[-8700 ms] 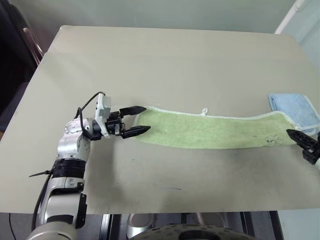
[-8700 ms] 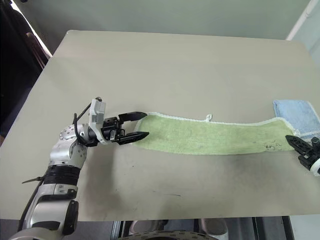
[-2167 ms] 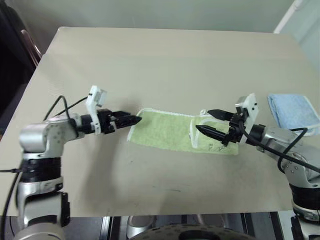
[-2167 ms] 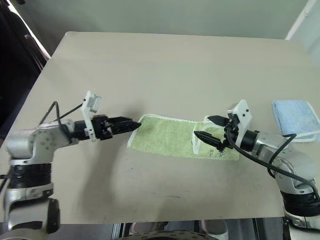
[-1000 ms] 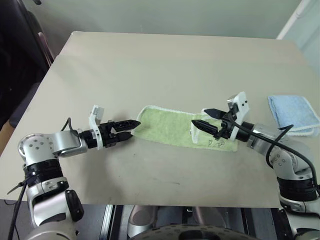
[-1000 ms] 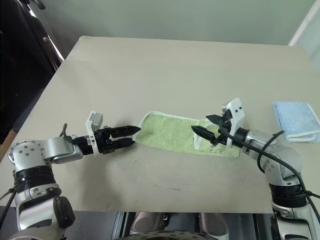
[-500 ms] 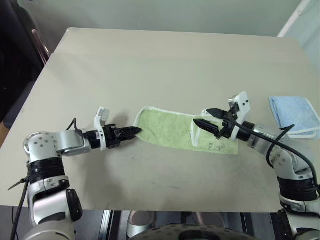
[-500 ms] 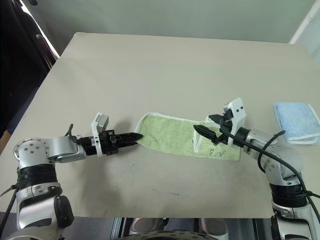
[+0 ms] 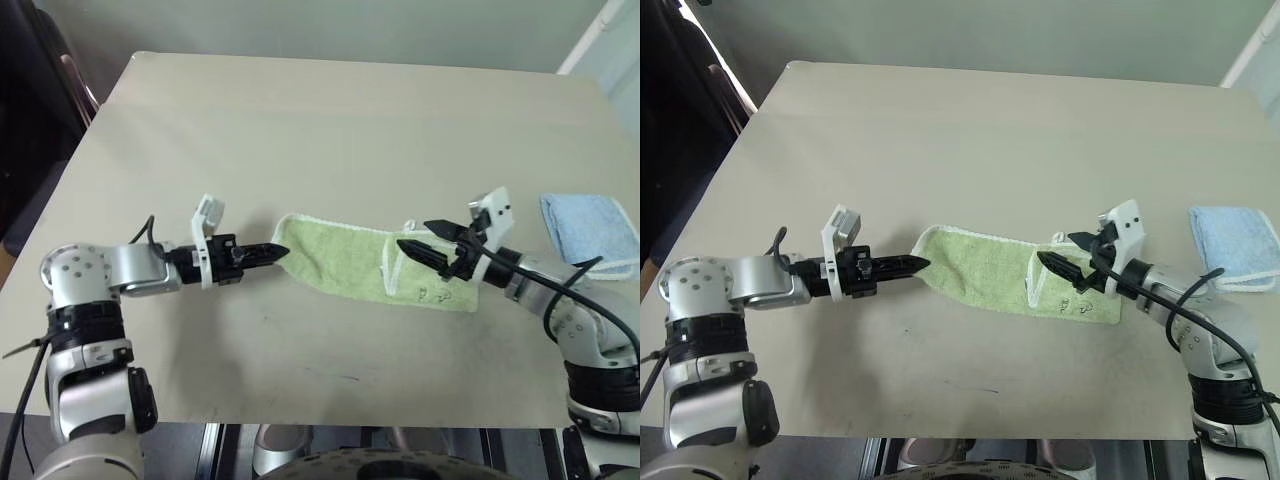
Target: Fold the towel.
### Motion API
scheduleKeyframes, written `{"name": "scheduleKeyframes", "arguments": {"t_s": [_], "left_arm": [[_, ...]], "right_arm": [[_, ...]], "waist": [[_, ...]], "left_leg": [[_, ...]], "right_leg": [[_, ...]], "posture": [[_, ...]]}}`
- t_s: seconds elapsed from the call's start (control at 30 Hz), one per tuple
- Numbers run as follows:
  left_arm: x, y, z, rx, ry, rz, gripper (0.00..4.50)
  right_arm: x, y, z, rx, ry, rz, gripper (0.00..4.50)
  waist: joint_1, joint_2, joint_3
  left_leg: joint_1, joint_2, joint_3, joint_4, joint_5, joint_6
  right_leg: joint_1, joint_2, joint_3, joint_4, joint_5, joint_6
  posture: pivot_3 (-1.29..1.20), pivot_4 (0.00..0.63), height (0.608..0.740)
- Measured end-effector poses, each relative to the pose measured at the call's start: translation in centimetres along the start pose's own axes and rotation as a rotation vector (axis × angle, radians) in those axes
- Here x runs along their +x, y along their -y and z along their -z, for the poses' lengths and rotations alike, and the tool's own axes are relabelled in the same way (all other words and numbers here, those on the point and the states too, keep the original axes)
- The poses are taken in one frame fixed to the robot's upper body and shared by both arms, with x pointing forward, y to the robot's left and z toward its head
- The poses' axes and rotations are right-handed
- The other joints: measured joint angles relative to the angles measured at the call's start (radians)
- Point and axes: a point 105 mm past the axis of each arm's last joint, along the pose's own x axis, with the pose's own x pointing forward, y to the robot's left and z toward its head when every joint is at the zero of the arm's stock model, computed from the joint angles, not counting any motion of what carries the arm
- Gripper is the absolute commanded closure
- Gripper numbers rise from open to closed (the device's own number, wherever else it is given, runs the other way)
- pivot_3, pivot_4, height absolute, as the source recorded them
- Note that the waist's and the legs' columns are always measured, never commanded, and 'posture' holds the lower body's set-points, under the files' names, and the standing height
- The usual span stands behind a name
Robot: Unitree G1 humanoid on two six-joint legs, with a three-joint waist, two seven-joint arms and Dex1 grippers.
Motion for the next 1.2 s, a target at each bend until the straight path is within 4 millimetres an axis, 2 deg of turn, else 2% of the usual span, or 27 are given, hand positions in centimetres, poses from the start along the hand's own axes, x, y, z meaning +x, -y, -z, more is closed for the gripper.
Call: {"name": "scheduleKeyframes", "arguments": {"t_s": [0.13, 0.17, 0.47, 0.63, 0.8, 0.93, 1.1, 1.2], "left_arm": [[1.4, 2.4, -0.6, 0.064, -0.038, 0.082, 4.47], [2.0, 3.0, -0.6, 0.078, -0.059, 0.106, 4.47], [7.2, 6.6, 0.7, 0.143, -0.239, 0.240, 4.47], [10.4, 7.3, 2.7, 0.120, -0.343, 0.298, 4.47], [13.3, 8.7, 4.5, 0.150, -0.427, 0.339, 4.47], [15.9, 8.6, 6.3, 0.173, -0.475, 0.318, 4.47], [18.6, 8.6, 6.5, 0.226, -0.458, 0.285, 4.47], [20.2, 9.0, 7.5, 0.240, -0.468, 0.295, 4.47]], "right_arm": [[-1.3, 0.8, -0.2, 0.002, 0.013, 0.046, 0.00], [-1.5, 1.0, -0.2, 0.009, 0.018, 0.054, 0.00], [-4.2, 2.3, -0.6, -0.045, 0.040, 0.177, 0.00], [-6.2, 3.3, -1.4, -0.046, 0.079, 0.267, 0.00], [-7.4, 3.6, -1.7, -0.038, 0.099, 0.312, 0.00], [-8.1, 4.0, -2.0, -0.038, 0.117, 0.353, 0.00], [-9.0, 3.9, -1.6, -0.027, 0.110, 0.378, 0.00], [-9.0, 3.8, -1.6, -0.027, 0.114, 0.382, 0.00]], "waist": [[0.000, -0.001, 0.000], [0.000, -0.001, 0.000], [0.000, -0.002, 0.001], [0.000, -0.002, 0.001], [0.001, -0.003, 0.002], [0.001, -0.003, 0.002], [0.002, -0.003, 0.002], [0.002, -0.003, 0.002]], "left_leg": [[0.000, 0.000, 0.000, 0.001, 0.000, 0.000], [0.000, 0.000, 0.000, 0.001, 0.000, 0.000], [-0.001, 0.000, 0.001, 0.002, 0.000, 0.002], [-0.001, -0.001, 0.002, 0.003, 0.000, 0.004], [-0.001, -0.001, 0.003, 0.003, -0.001, 0.006], [-0.001, -0.002, 0.005, 0.005, -0.002, 0.010], [-0.001, -0.002, 0.005, 0.006, -0.002, 0.012], [-0.001, -0.004, 0.007, 0.006, -0.004, 0.014]], "right_leg": [[0.001, 0.000, 0.000, 0.000, 0.001, 0.001], [0.001, 0.000, 0.000, 0.000, 0.003, 0.006], [0.001, -0.001, 0.001, -0.001, 0.004, 0.011], [0.001, -0.001, 0.002, -0.001, 0.002, 0.016], [0.002, -0.002, 0.003, -0.001, -0.003, 0.027], [0.003, -0.003, 0.004, -0.001, -0.004, 0.031], [0.004, -0.003, 0.005, -0.001, -0.004, 0.032], [0.004, -0.004, 0.007, -0.001, -0.005, 0.035]], "posture": [[0.00, 0.150, 0.740], [0.00, 0.150, 0.740], [0.00, 0.150, 0.740], [0.00, 0.150, 0.740], [0.00, 0.150, 0.740], [0.00, 0.150, 0.740], [0.00, 0.150, 0.740], [0.00, 0.150, 0.740]]}}
